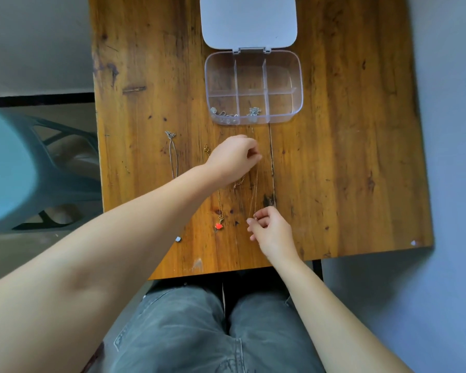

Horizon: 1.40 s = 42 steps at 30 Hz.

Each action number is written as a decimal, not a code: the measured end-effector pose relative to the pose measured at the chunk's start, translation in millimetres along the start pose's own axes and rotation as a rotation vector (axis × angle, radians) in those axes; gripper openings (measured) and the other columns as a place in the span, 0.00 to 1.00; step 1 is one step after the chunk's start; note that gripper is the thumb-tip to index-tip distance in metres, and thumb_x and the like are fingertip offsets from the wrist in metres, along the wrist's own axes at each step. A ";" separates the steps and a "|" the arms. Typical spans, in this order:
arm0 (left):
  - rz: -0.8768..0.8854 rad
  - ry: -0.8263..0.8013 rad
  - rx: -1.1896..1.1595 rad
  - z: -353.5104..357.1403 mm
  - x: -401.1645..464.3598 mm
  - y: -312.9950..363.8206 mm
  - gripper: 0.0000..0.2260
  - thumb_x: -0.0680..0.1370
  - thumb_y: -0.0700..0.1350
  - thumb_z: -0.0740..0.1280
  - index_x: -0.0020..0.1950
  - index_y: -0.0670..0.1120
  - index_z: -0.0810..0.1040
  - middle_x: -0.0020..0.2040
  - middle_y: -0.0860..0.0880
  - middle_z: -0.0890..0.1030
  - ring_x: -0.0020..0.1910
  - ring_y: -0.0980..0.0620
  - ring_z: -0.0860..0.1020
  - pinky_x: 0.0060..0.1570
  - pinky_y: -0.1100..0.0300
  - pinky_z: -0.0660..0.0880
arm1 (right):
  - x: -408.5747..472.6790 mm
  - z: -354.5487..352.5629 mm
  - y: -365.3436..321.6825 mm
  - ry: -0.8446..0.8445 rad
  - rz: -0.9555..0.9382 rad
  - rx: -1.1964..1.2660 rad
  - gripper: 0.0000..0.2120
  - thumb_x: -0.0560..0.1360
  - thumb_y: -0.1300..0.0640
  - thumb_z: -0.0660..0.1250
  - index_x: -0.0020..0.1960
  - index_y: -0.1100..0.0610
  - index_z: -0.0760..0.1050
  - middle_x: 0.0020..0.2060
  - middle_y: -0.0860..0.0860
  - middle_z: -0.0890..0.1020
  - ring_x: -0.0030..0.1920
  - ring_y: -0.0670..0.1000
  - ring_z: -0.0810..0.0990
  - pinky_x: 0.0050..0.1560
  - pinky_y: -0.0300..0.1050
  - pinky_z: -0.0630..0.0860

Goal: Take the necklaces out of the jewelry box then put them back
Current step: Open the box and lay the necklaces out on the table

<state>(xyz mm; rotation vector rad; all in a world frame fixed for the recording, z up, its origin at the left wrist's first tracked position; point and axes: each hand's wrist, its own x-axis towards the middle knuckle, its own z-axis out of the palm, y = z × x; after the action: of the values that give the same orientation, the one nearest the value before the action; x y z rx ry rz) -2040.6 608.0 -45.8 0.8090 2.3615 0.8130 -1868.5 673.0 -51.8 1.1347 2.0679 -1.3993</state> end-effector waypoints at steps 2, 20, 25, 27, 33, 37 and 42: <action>0.011 0.023 0.074 -0.9 1.8 -4.7 0.06 0.77 0.44 0.65 0.46 0.42 0.78 0.48 0.45 0.78 0.48 0.48 0.74 0.46 0.53 0.76 | 1.5 0.9 0.0 0.010 -0.027 -0.055 0.03 0.77 0.55 0.66 0.49 0.51 0.72 0.38 0.49 0.82 0.36 0.45 0.80 0.35 0.33 0.72; -0.040 0.367 0.136 -45.9 1.8 -49.7 0.11 0.77 0.43 0.64 0.58 0.42 0.72 0.49 0.43 0.78 0.48 0.43 0.75 0.40 0.55 0.69 | 85.5 -45.4 -169.7 0.124 -0.627 -0.541 0.12 0.79 0.61 0.58 0.57 0.57 0.78 0.54 0.55 0.81 0.54 0.55 0.78 0.55 0.47 0.74; -0.052 0.335 -0.024 -48.5 4.9 -59.6 0.17 0.77 0.44 0.65 0.64 0.46 0.67 0.51 0.48 0.77 0.45 0.52 0.76 0.41 0.54 0.76 | 129.0 -5.3 -207.8 -0.071 -0.670 -1.029 0.13 0.79 0.60 0.58 0.61 0.56 0.74 0.56 0.57 0.77 0.55 0.59 0.77 0.44 0.50 0.71; -0.073 0.346 -0.092 -48.2 5.6 -62.0 0.21 0.77 0.44 0.65 0.68 0.47 0.63 0.51 0.51 0.77 0.45 0.53 0.76 0.41 0.57 0.76 | 131.4 3.1 -211.2 -0.082 -0.632 -1.070 0.11 0.78 0.59 0.61 0.60 0.55 0.74 0.53 0.56 0.77 0.50 0.58 0.77 0.40 0.49 0.71; -0.107 0.321 -0.119 -45.6 7.6 -68.9 0.24 0.77 0.45 0.66 0.70 0.47 0.61 0.51 0.49 0.79 0.46 0.52 0.77 0.44 0.55 0.76 | 134.6 -0.5 -222.7 -0.242 -0.453 -0.990 0.10 0.76 0.60 0.65 0.56 0.55 0.78 0.50 0.53 0.80 0.49 0.54 0.79 0.49 0.48 0.77; -0.109 0.323 -0.099 -46.5 7.0 -69.2 0.24 0.77 0.45 0.66 0.70 0.46 0.61 0.51 0.49 0.80 0.45 0.56 0.74 0.44 0.56 0.75 | 137.4 3.4 -232.7 -0.324 -0.367 -1.181 0.15 0.78 0.60 0.63 0.64 0.61 0.72 0.57 0.56 0.78 0.54 0.55 0.78 0.56 0.47 0.76; -0.137 0.309 -0.100 -46.2 5.8 -62.1 0.24 0.77 0.44 0.66 0.70 0.46 0.61 0.54 0.47 0.78 0.50 0.52 0.76 0.47 0.54 0.76 | 130.6 -2.0 -230.2 -0.306 -0.441 -1.162 0.13 0.78 0.59 0.61 0.62 0.61 0.72 0.54 0.56 0.78 0.49 0.54 0.78 0.47 0.45 0.73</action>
<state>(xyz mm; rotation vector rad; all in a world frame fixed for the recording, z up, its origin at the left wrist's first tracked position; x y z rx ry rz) -2096.1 555.0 -57.2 0.5032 2.5845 1.0507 -2129.3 687.9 -9.1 -0.0150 2.3452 -0.2528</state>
